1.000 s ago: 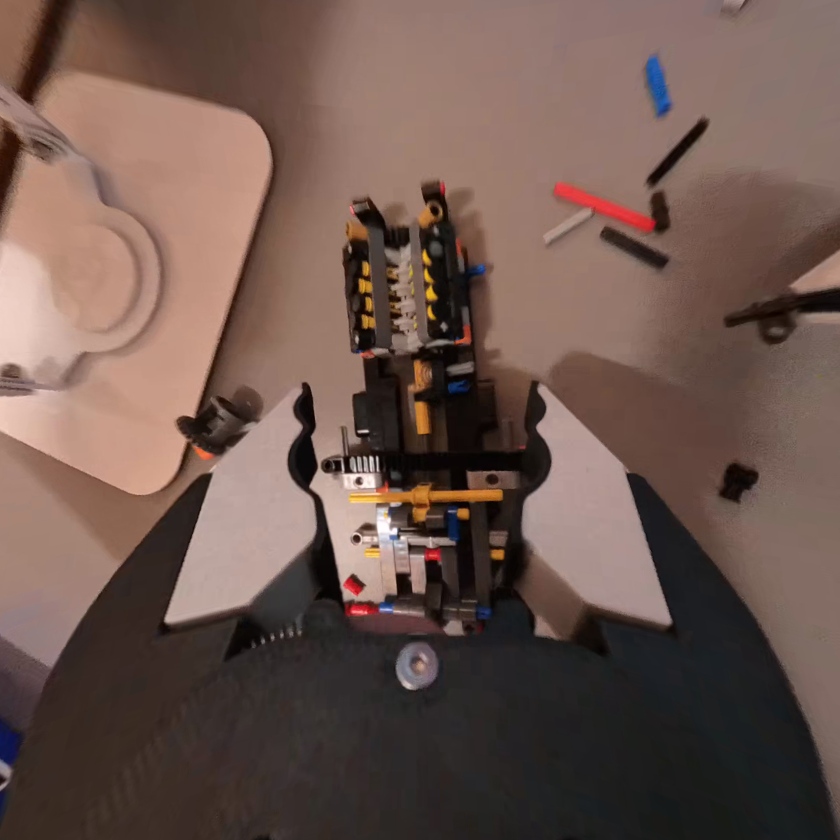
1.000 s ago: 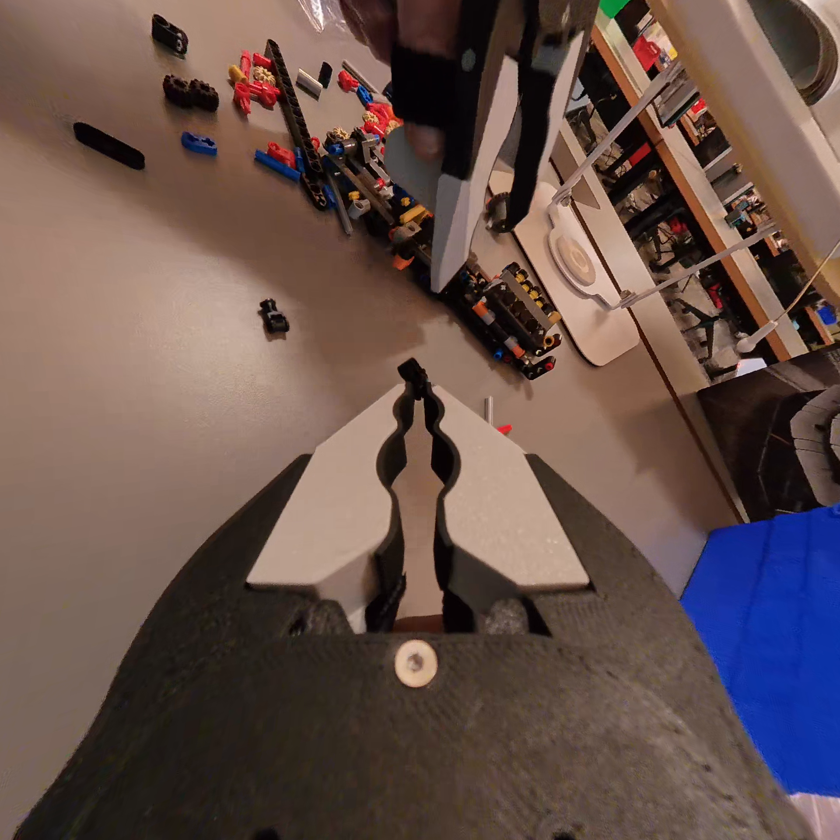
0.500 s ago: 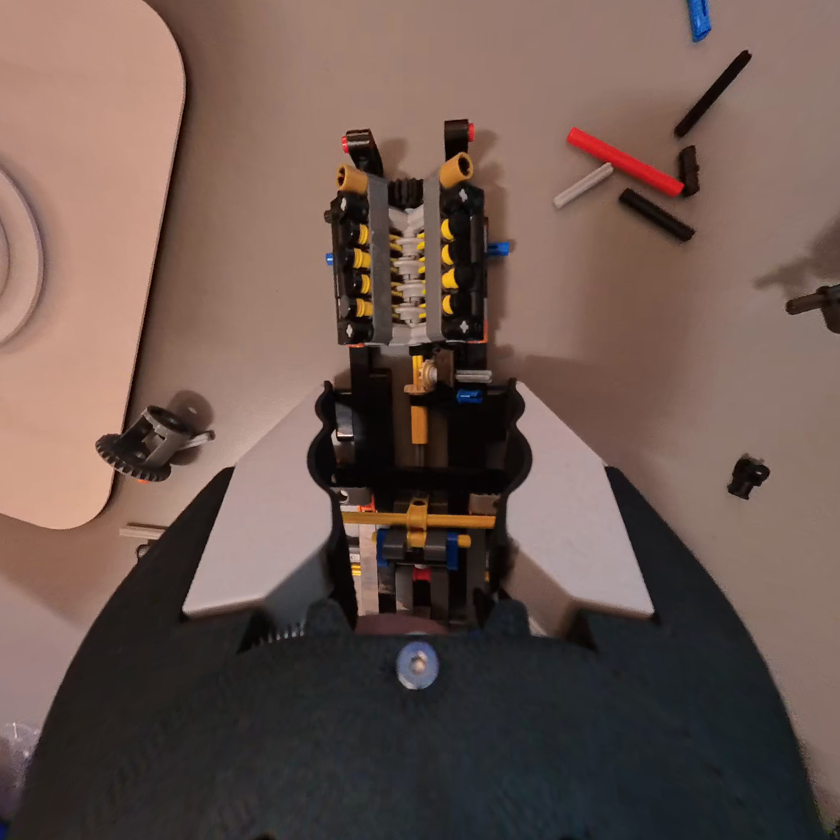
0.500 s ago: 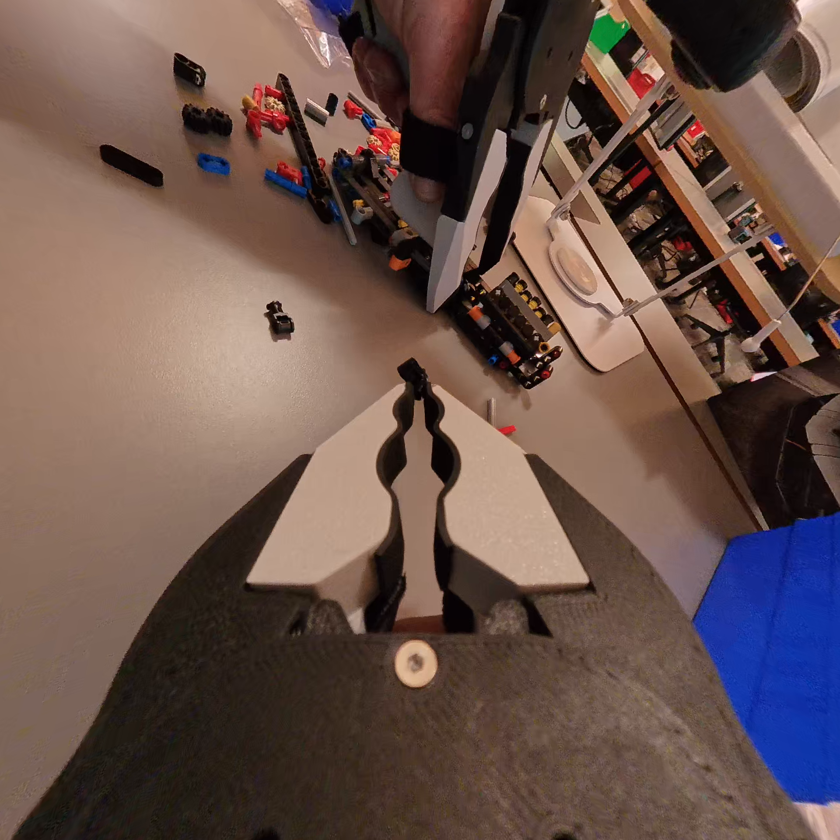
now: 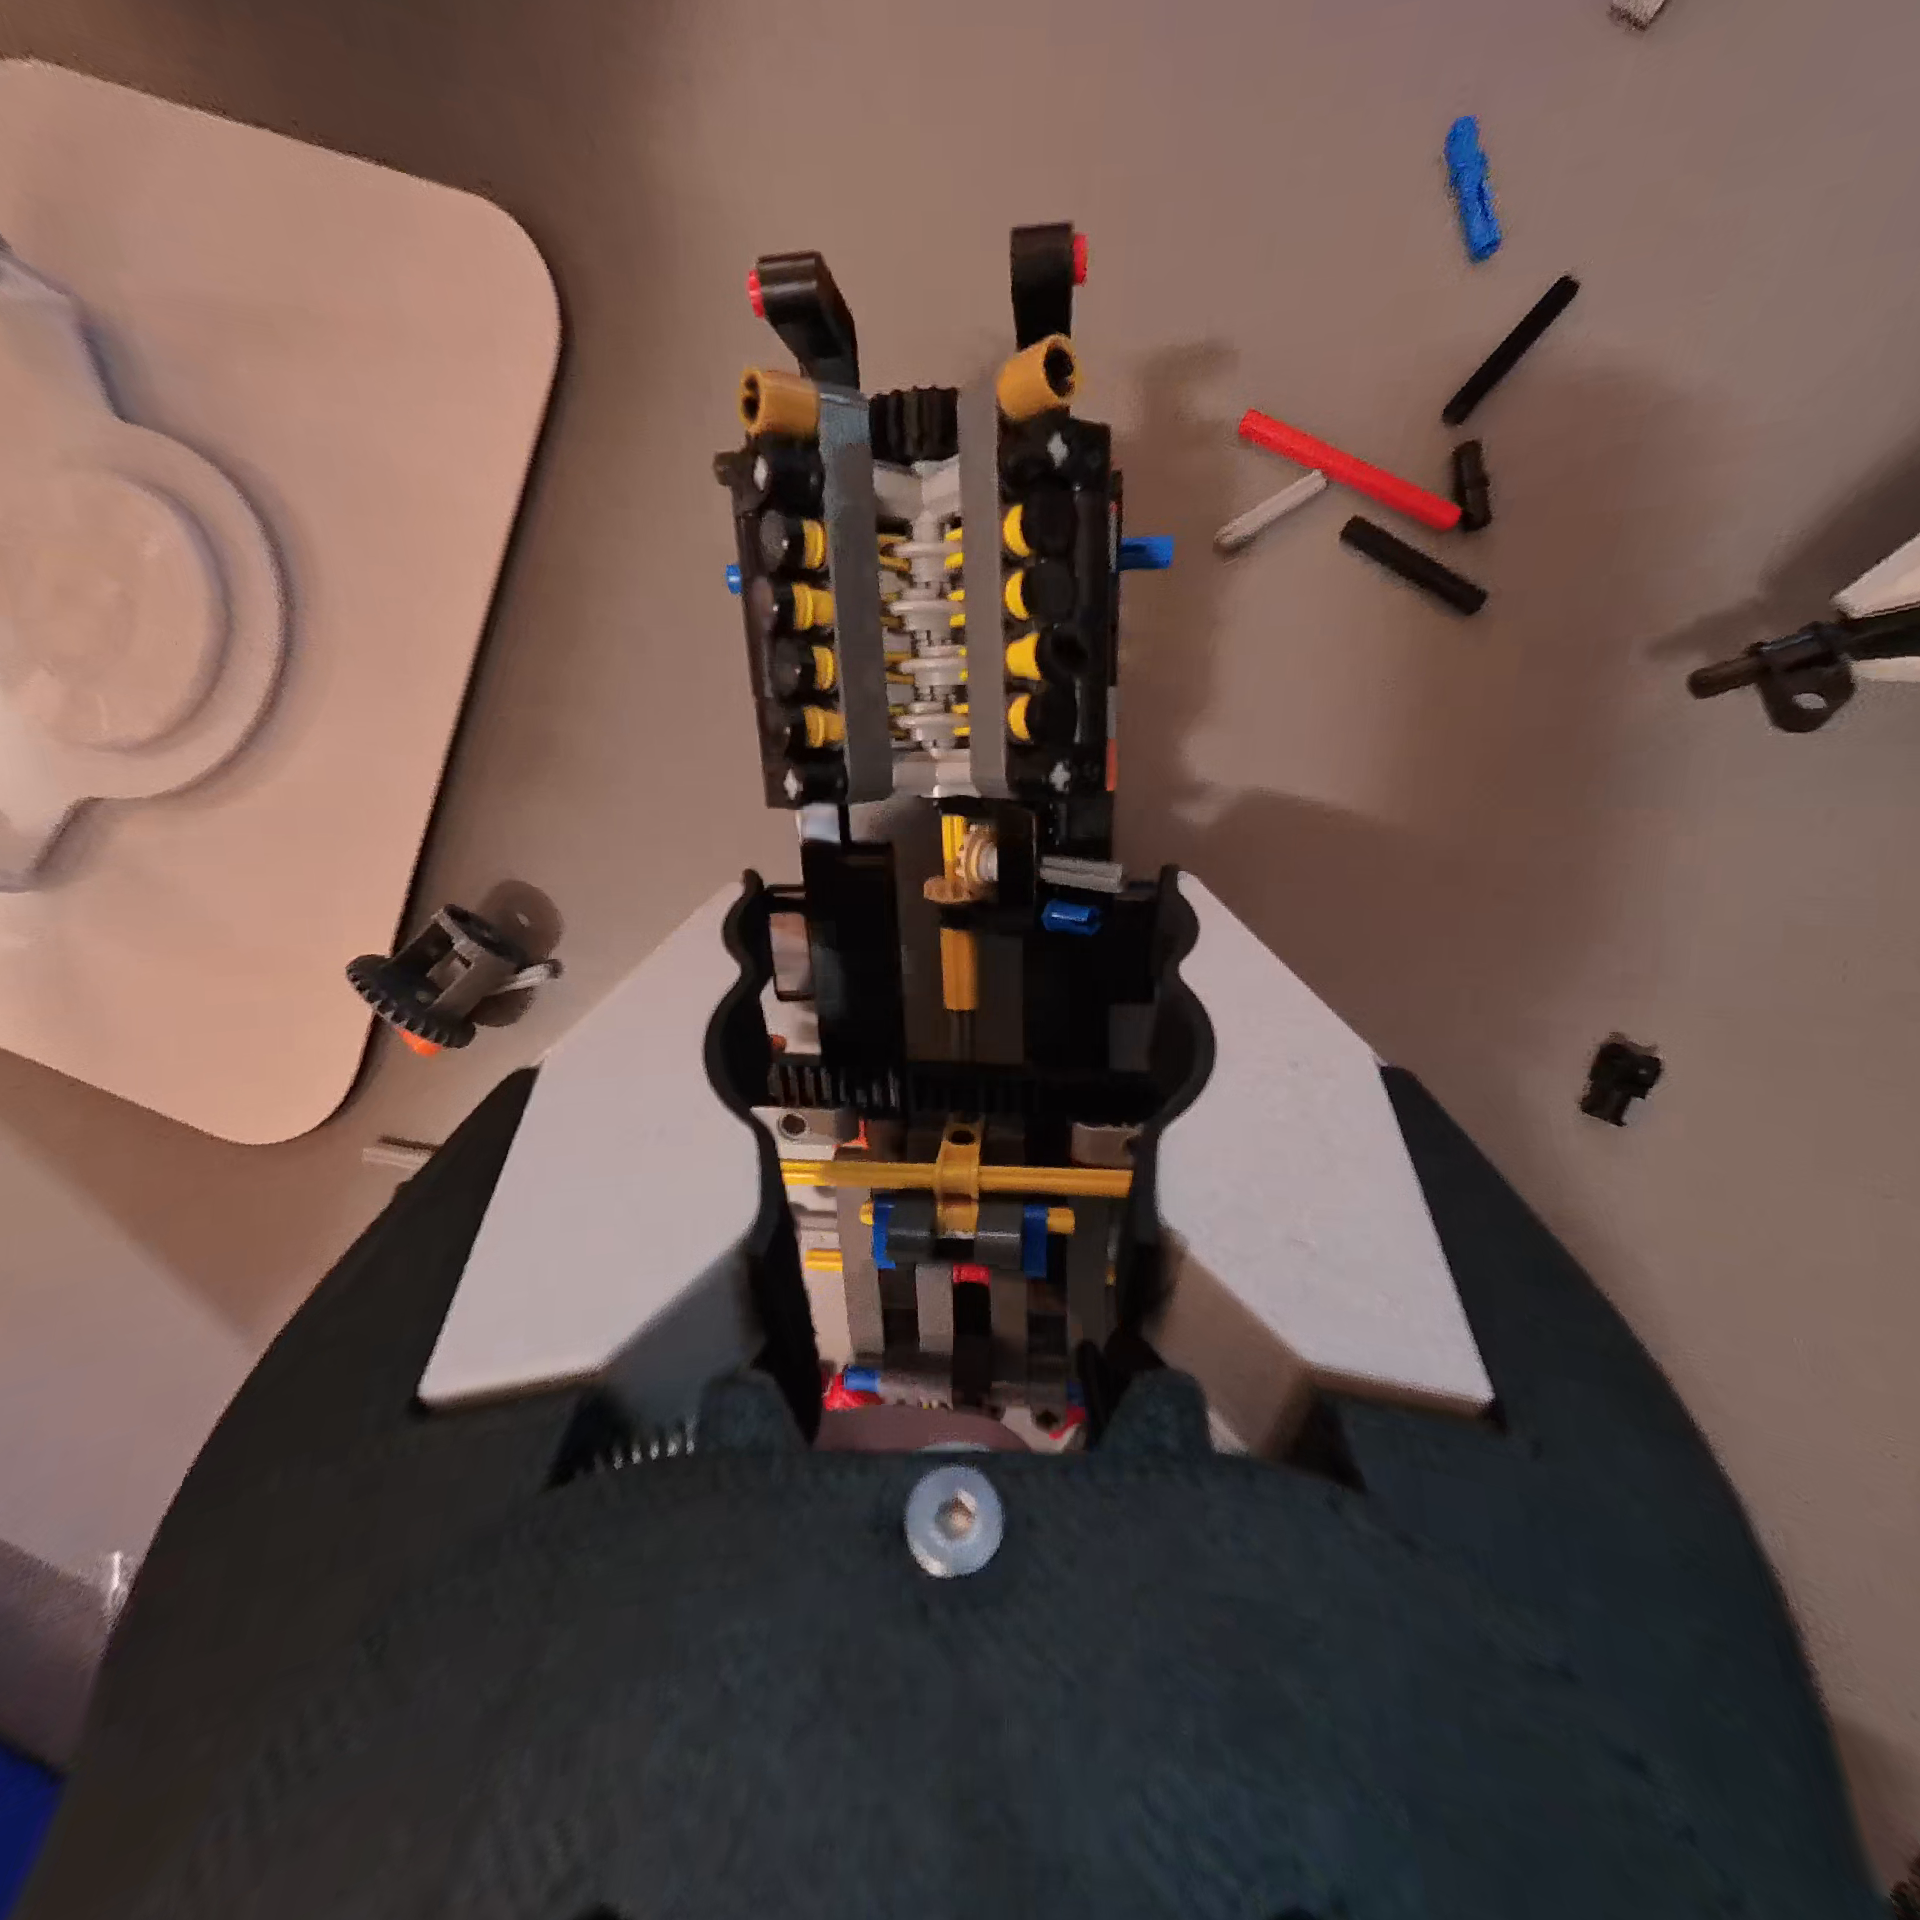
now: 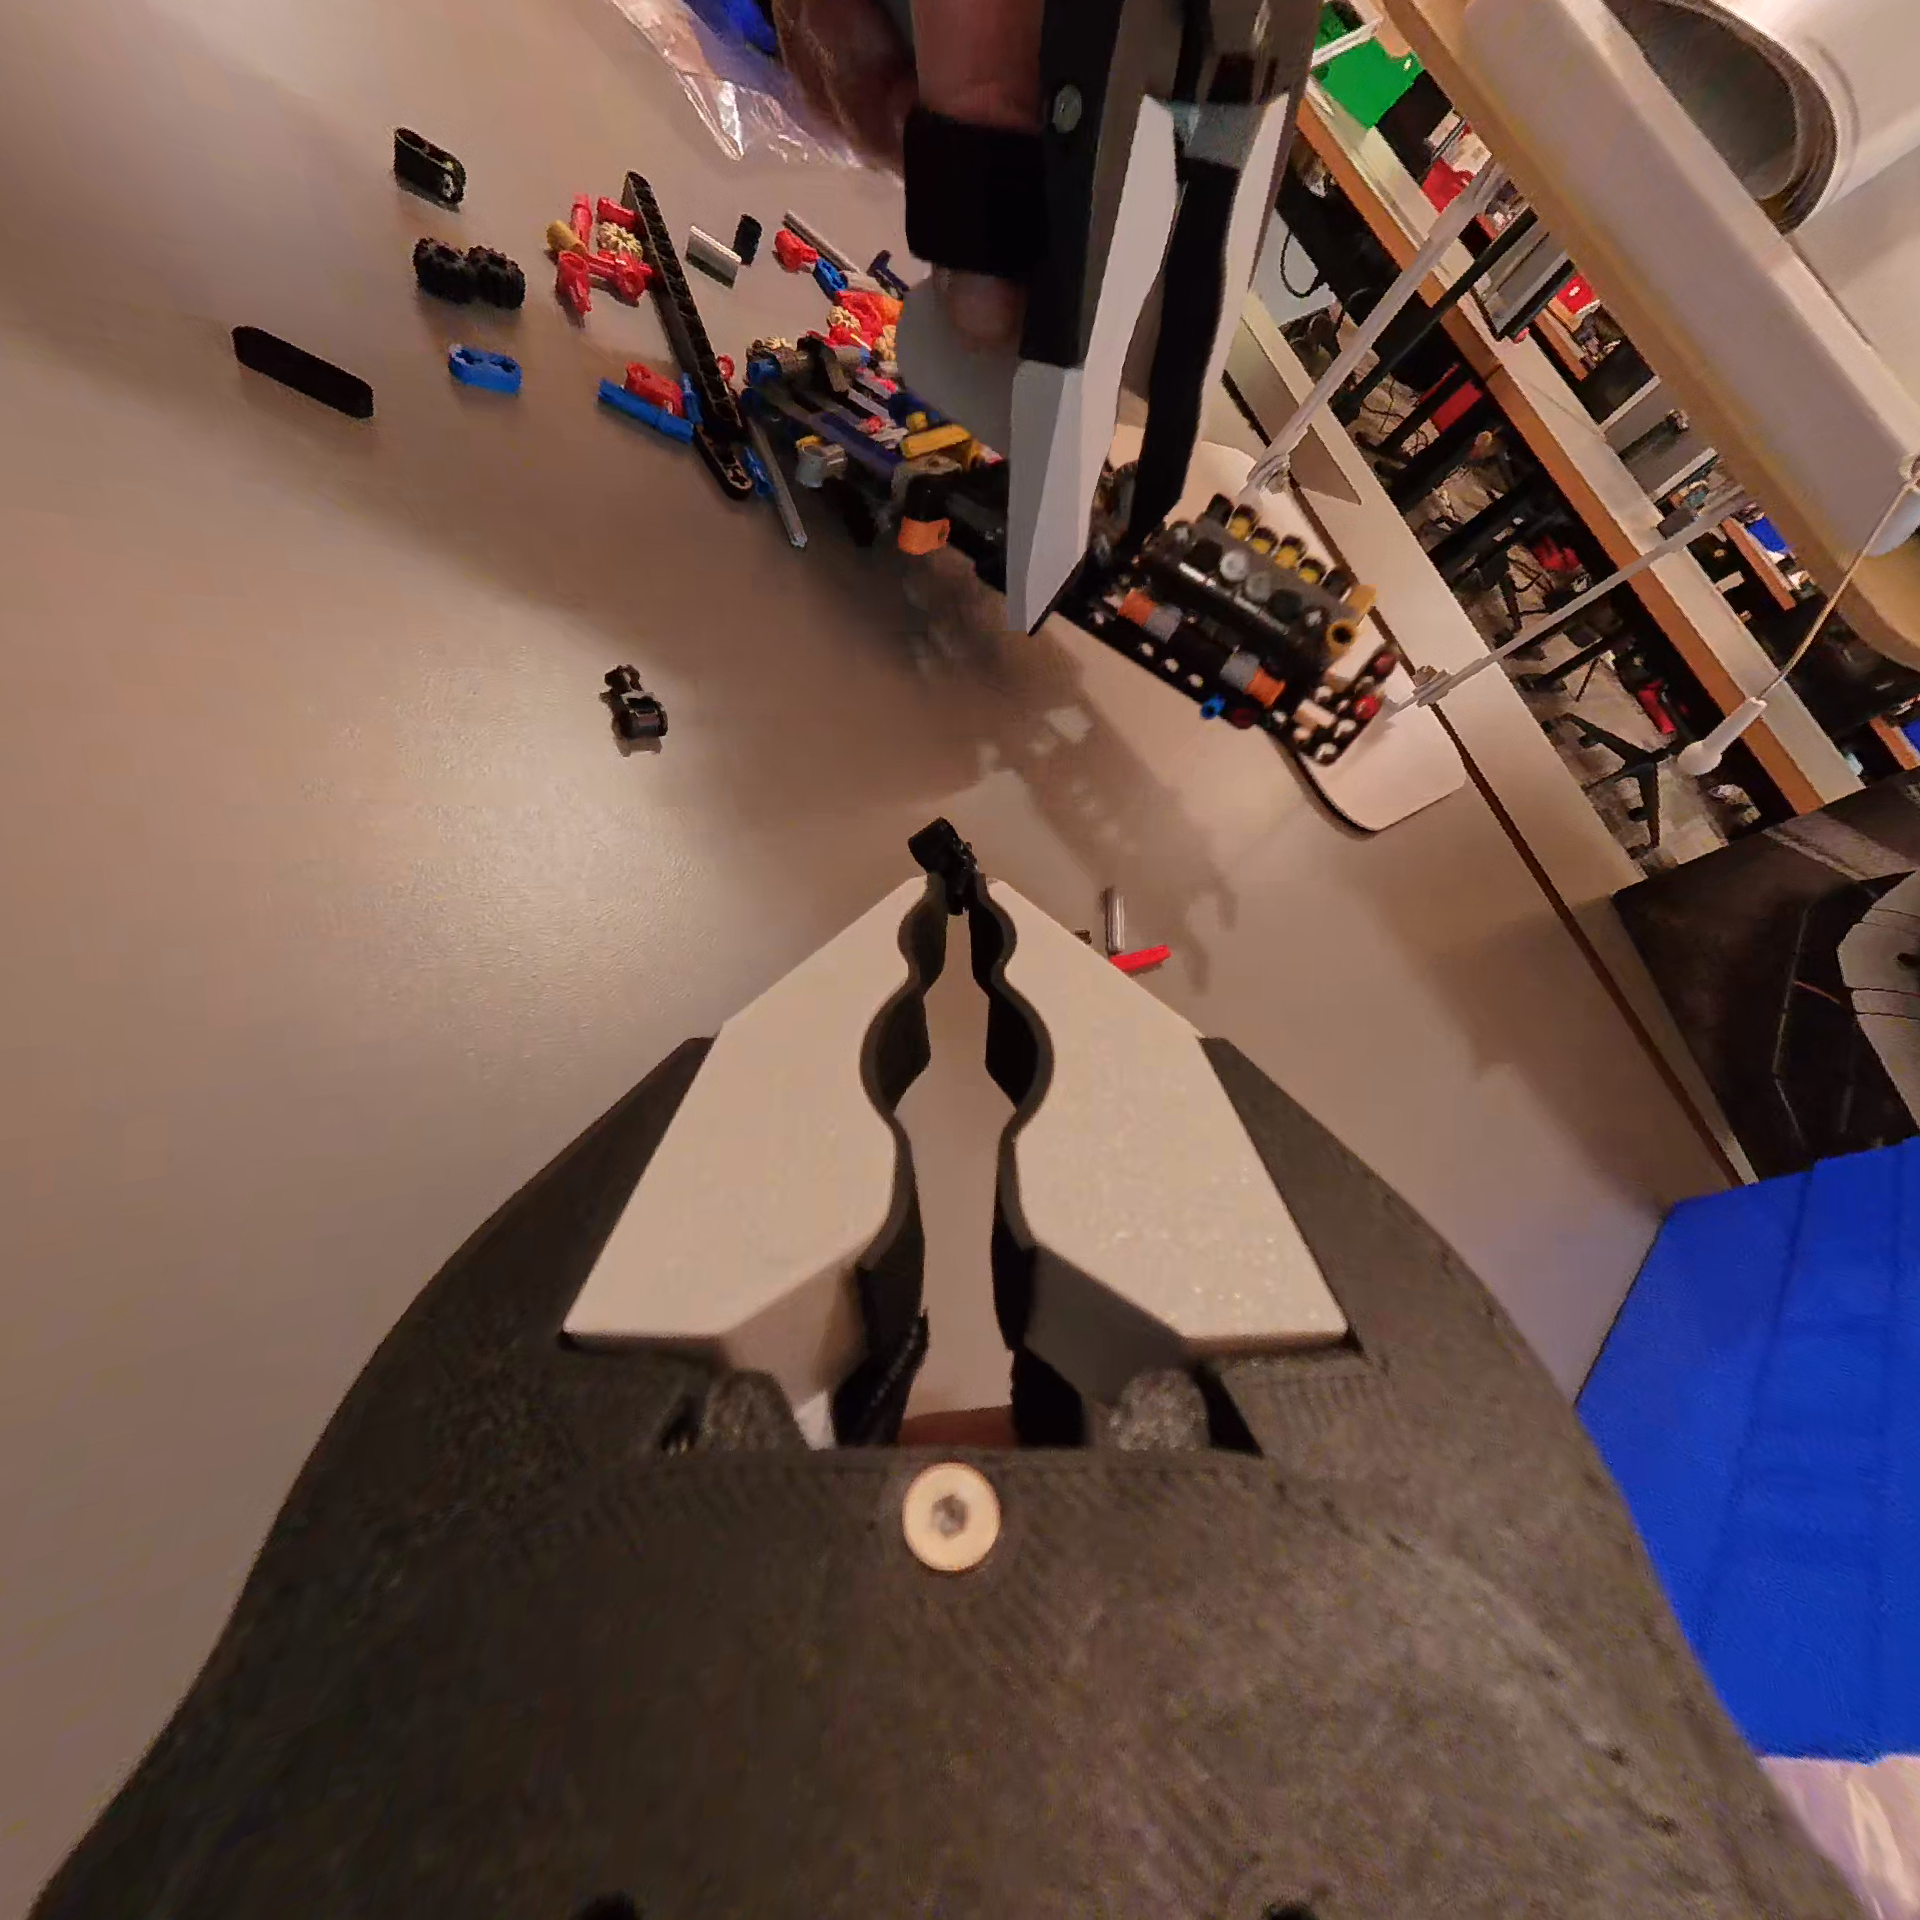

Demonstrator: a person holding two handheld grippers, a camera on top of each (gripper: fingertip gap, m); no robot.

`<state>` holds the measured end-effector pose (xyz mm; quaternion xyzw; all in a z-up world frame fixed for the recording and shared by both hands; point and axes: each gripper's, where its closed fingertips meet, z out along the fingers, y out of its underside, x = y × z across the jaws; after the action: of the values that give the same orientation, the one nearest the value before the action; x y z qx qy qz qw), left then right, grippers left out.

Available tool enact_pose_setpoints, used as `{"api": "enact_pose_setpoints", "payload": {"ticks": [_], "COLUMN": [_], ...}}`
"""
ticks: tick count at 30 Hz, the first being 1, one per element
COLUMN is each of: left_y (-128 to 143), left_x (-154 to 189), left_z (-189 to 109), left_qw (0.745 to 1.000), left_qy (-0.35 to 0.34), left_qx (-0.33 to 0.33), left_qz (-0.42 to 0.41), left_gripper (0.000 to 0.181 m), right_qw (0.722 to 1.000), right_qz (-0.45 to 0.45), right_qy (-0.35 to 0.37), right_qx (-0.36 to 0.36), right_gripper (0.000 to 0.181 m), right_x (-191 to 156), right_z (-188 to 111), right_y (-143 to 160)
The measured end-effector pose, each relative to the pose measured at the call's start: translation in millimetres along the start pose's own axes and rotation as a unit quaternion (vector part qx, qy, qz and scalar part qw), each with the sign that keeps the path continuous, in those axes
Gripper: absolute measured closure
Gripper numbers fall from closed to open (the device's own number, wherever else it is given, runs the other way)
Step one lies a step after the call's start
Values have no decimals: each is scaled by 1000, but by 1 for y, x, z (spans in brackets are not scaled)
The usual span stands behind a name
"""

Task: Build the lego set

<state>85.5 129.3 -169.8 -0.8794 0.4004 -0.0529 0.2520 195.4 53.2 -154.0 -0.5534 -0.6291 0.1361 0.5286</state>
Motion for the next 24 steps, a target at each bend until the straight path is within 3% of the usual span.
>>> {"api": "enact_pose_setpoints", "payload": {"ticks": [6,15,24], "left_y": [-6,-10,-11], "left_x": [7,52,72], "left_z": [-7,-4,-1], "left_qw": [1000,998,996], "left_qy": [7,37,56], "left_qx": [19,33,33], "left_qz": [-2,42,62], "left_gripper": [110,110,110], "right_qw": [1000,1000,1000], "right_qz": [0,2,-2], "right_qy": [1,-1,4], "right_qx": [1,-14,-25], "right_gripper": [179,179,179], "right_x": [0,-3,-4], "right_z": [-3,-15,-22], "right_y": [0,13,21]}}
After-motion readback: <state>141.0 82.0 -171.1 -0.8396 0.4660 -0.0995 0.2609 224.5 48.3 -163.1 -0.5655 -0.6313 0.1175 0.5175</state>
